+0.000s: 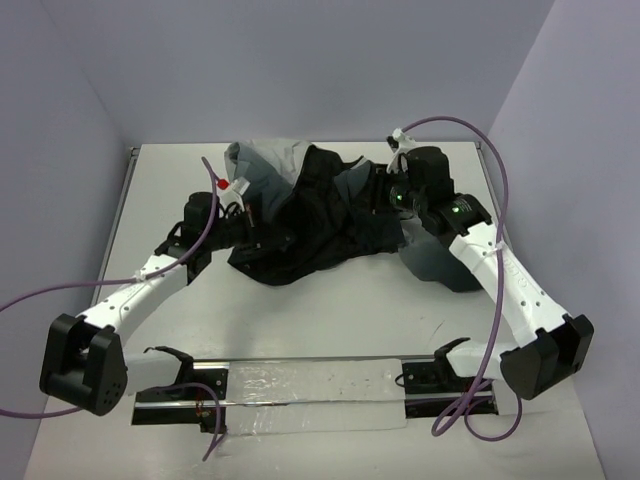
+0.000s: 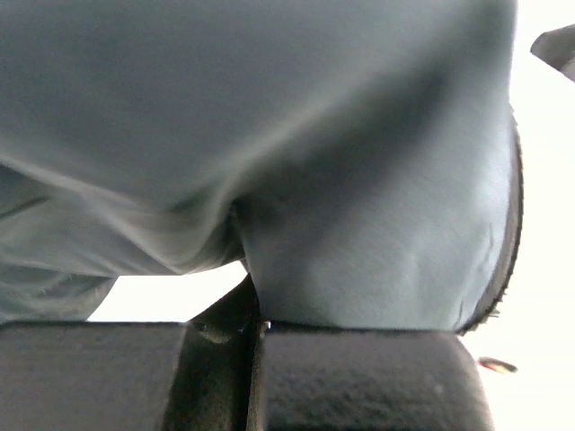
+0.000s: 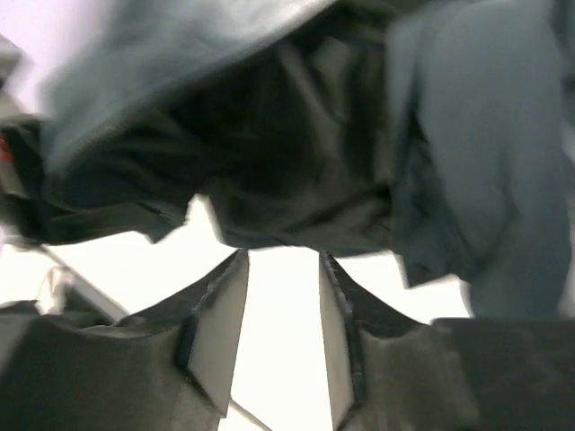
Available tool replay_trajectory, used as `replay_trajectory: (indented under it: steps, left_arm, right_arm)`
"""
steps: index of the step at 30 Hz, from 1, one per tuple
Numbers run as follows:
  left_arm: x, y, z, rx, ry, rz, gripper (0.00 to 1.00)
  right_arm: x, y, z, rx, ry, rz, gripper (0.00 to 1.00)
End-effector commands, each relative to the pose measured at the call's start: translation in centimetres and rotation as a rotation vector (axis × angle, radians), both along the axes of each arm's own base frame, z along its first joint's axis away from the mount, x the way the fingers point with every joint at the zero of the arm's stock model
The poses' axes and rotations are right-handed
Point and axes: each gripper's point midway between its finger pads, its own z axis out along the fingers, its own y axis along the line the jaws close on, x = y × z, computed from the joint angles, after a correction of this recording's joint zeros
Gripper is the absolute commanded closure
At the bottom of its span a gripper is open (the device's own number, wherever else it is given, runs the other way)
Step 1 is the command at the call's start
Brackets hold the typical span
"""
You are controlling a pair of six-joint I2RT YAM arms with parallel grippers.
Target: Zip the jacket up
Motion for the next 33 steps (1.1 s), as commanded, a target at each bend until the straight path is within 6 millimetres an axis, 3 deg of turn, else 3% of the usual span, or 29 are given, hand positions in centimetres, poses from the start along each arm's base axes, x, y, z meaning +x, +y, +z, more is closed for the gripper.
replay_trajectory:
  steps: [1, 3, 5, 7, 9, 14, 20, 23, 24, 27, 28, 31, 32, 33]
  left_arm:
    - [-1.7, -0.3, 0.7, -0.094, 0.126, -0.133, 1.0]
    - [-1.9, -0.1, 0.6, -0.088, 0.153, -0.13, 1.0]
    - [-2.1, 0.3, -0.1, -0.047, 0.215, -0.116, 1.0]
    - [-2.8, 0.9, -1.5, 0.0, 0.283, -0.102, 1.0]
    - [-3.4, 1.7, -3.1, 0.067, 0.314, -0.087, 1.0]
    - [-6.1, 4.3, -7.7, 0.234, 0.447, -0.04, 1.0]
    - [-6.9, 5.3, -8.9, 0.312, 0.472, -0.027, 1.0]
    - [-6.4, 5.2, -8.4, 0.313, 0.459, -0.022, 1.0]
    - [-6.0, 5.1, -8.0, 0.308, 0.444, -0.015, 1.0]
    - [-3.8, 4.8, -6.4, 0.3, 0.392, 0.032, 1.0]
    - [-2.5, 4.6, -5.6, 0.294, 0.364, 0.054, 1.0]
    - [3.3, 3.6, -0.8, 0.247, 0.206, 0.121, 1.0]
    - [5.4, 3.3, -0.5, 0.245, 0.198, 0.138, 1.0]
    - [9.1, 2.7, 1.8, 0.211, 0.144, 0.151, 1.0]
  right_arm:
    - [-0.4, -3.5, -5.6, -0.256, 0.068, -0.131, 0.66]
    - [0.1, -3.9, -6.7, -0.286, 0.077, -0.167, 0.65]
    - [0.7, -4.0, -8.6, -0.338, 0.108, -0.202, 0.46]
    - [1.0, -3.7, -9.7, -0.373, 0.12, -0.212, 0.36]
    - [1.5, -3.2, -11.0, -0.395, 0.137, -0.212, 0.32]
    - [3.2, -2.0, -13.3, -0.425, 0.162, -0.242, 0.3]
    - [5.0, -1.0, -14.6, -0.461, 0.15, -0.278, 0.31]
    - [6.6, -1.8, -15.9, -0.516, 0.144, -0.365, 0.35]
    - [7.1, -2.2, -16.1, -0.535, 0.138, -0.394, 0.46]
    - [8.3, -2.4, -15.3, -0.537, 0.11, -0.432, 0.94]
    - [8.6, -2.5, -14.4, -0.517, 0.098, -0.436, 1.0]
    - [9.6, -2.8, -11.3, -0.413, 0.076, -0.416, 1.0]
    - [10.6, -4.3, -9.4, -0.36, 0.063, -0.441, 1.0]
    - [11.8, -4.7, -6.3, -0.288, 0.025, -0.446, 1.0]
